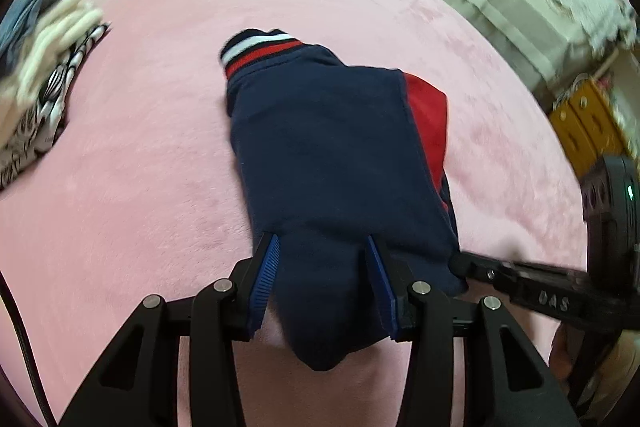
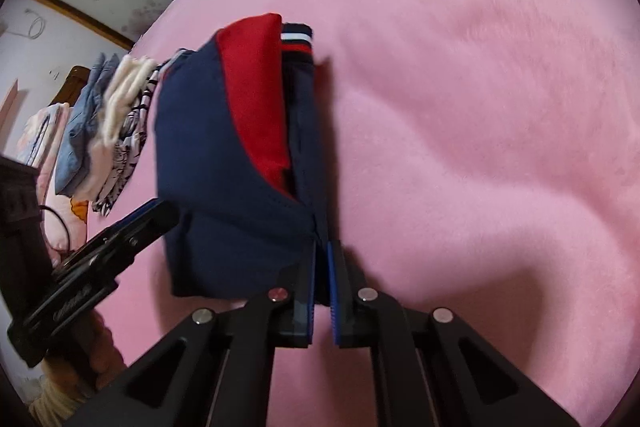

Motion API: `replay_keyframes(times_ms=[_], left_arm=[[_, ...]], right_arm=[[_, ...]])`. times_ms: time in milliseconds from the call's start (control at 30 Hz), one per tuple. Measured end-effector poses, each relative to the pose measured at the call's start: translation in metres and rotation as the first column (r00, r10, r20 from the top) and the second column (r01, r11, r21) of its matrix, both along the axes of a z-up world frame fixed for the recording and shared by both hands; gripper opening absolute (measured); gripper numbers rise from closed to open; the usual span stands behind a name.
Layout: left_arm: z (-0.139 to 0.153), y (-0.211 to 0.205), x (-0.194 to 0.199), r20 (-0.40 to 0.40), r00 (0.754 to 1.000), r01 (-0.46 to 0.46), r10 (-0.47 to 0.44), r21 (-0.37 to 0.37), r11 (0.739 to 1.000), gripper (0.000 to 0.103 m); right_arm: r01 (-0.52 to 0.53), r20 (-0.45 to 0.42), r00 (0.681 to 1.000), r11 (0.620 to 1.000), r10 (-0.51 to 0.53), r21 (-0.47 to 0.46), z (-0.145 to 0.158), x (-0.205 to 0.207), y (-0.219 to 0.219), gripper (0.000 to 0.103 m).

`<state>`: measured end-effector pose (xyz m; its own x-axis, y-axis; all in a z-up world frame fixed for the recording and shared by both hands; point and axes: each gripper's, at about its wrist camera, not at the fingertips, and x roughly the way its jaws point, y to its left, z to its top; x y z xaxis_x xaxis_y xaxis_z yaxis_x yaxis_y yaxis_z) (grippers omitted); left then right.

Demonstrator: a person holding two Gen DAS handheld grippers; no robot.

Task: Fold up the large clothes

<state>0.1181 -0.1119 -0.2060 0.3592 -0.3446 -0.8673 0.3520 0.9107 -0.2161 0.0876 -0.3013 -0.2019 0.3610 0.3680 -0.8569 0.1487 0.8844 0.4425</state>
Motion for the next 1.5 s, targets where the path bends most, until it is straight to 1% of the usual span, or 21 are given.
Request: replay_keyframes(times_ms=[33, 100, 167, 233, 333, 400, 467, 533, 633, 700, 767, 800, 833, 867, 900, 1000, 1033, 1100, 1200, 1300, 1500], left_arm=[[-0.002, -0.005, -0.001, 0.014, 1.0, 0.008, -0.009, 0.032, 0.999, 0.044], [-0.002, -0.01, -0.002, 0.026, 1.0, 0.014, -0.015, 0.063, 0.998, 0.044], [0.001, -0.012, -0.002, 0.028, 1.0, 0.008, -0.01, 0.078, 0.997, 0.045], [0.007, -0.011, -0.001, 0.016, 1.0, -0.004, 0.003, 0.073, 0.997, 0.046], [0.021, -0.005, 0.001, 0.012, 1.0, -0.026, 0.026, 0.036, 0.999, 0.047], [0.03, 0.003, 0.004, 0.033, 0.998, -0.047, 0.046, 0.012, 0.999, 0.047], [0.039, 0.009, 0.012, 0.057, 0.996, -0.074, 0.075, -0.023, 0.997, 0.047], [0.04, 0.014, 0.024, 0.059, 0.992, -0.105, 0.109, -0.055, 0.993, 0.046], [0.033, 0.017, 0.047, 0.02, 0.989, -0.146, 0.148, -0.093, 0.985, 0.046], [0.025, 0.013, 0.06, -0.018, 0.987, -0.163, 0.162, -0.108, 0.981, 0.047], [0.016, 0.01, 0.071, -0.056, 0.984, -0.174, 0.168, -0.114, 0.978, 0.047], [0.012, 0.008, 0.074, -0.062, 0.983, -0.179, 0.173, -0.11, 0.978, 0.049], [0.009, 0.007, 0.076, -0.062, 0.982, -0.182, 0.177, -0.104, 0.978, 0.051], [0.005, 0.006, 0.077, -0.059, 0.982, -0.182, 0.177, -0.101, 0.978, 0.054], [0.003, 0.005, 0.078, -0.057, 0.983, -0.179, 0.174, -0.103, 0.978, 0.054], [0.002, 0.0, 0.076, -0.033, 0.988, -0.155, 0.152, -0.093, 0.984, 0.055], [0.002, -0.003, 0.075, -0.021, 0.989, -0.144, 0.143, -0.079, 0.986, 0.056], [0.002, -0.006, 0.074, -0.012, 0.991, -0.134, 0.133, -0.063, 0.989, 0.06], [0.003, -0.009, 0.073, -0.014, 0.991, -0.133, 0.133, -0.05, 0.99, 0.062], [0.006, -0.009, 0.075, -0.032, 0.99, -0.142, 0.141, -0.053, 0.988, 0.062], [0.012, -0.002, 0.07, -0.084, 0.984, -0.159, 0.156, -0.031, 0.987, 0.062]], right_arm=[[-0.004, 0.005, 1.0, 1.0, 0.004, -0.005, -0.001, 0.002, 0.001, 0.005], [-0.031, 0.023, 0.999, 0.999, 0.032, -0.04, 0.003, 0.006, 0.008, 0.006], [-0.064, 0.035, 0.997, 0.994, 0.067, -0.084, 0.011, 0.006, 0.016, 0.009], [-0.086, 0.049, 0.995, 0.988, 0.093, -0.128, 0.023, 0.004, 0.022, 0.009], [-0.094, 0.111, 0.987, 0.981, 0.114, -0.17, 0.047, 0.005, 0.025, 0.009], [-0.105, 0.183, 0.973, 0.976, 0.14, -0.192, 0.067, 0.01, 0.028, 0.009], [-0.118, 0.232, 0.959, 0.974, 0.162, -0.193, 0.08, 0.019, 0.034, 0.009], [-0.137, 0.263, 0.948, 0.975, 0.181, -0.178, 0.084, 0.035, 0.041, 0.009], [-0.158, 0.286, 0.938, 0.977, 0.194, -0.145, 0.08, 0.062, 0.054, 0.009], [-0.177, 0.285, 0.935, 0.974, 0.211, -0.142, 0.073, 0.08, 0.063, 0.009], [-0.179, 0.269, 0.94, 0.973, 0.212, -0.143, 0.063, 0.094, 0.067, 0.009], [-0.178, 0.259, 0.942, 0.972, 0.213, -0.15, 0.056, 0.101, 0.066, 0.009], [-0.173, 0.25, 0.944, 0.969, 0.214, -0.174, 0.051, 0.104, 0.064, 0.009], [-0.156, 0.234, 0.95, 0.962, 0.208, -0.222, 0.043, 0.108, 0.063, 0.007], [-0.144, 0.222, 0.954, 0.957, 0.202, -0.253, 0.035, 0.11, 0.058, 0.002], [-0.128, 0.198, 0.965, 0.967, 0.173, -0.22, 0.023, 0.113, 0.042, 0.0], [-0.125, 0.198, 0.966, 0.97, 0.168, -0.209, 0.022, 0.113, 0.039, 0.0], [-0.125, 0.199, 0.965, 0.968, 0.169, -0.216, 0.024, 0.112, 0.038, 0.0], [-0.116, 0.198, 0.967, 0.97, 0.16, -0.214, 0.028, 0.109, 0.038, 0.001], [-0.109, 0.19, 0.97, 0.973, 0.149, -0.203, 0.031, 0.105, 0.036, 0.004], [-0.104, 0.17, 0.975, 0.974, 0.14, -0.202, 0.045, 0.099, 0.037, 0.004]])
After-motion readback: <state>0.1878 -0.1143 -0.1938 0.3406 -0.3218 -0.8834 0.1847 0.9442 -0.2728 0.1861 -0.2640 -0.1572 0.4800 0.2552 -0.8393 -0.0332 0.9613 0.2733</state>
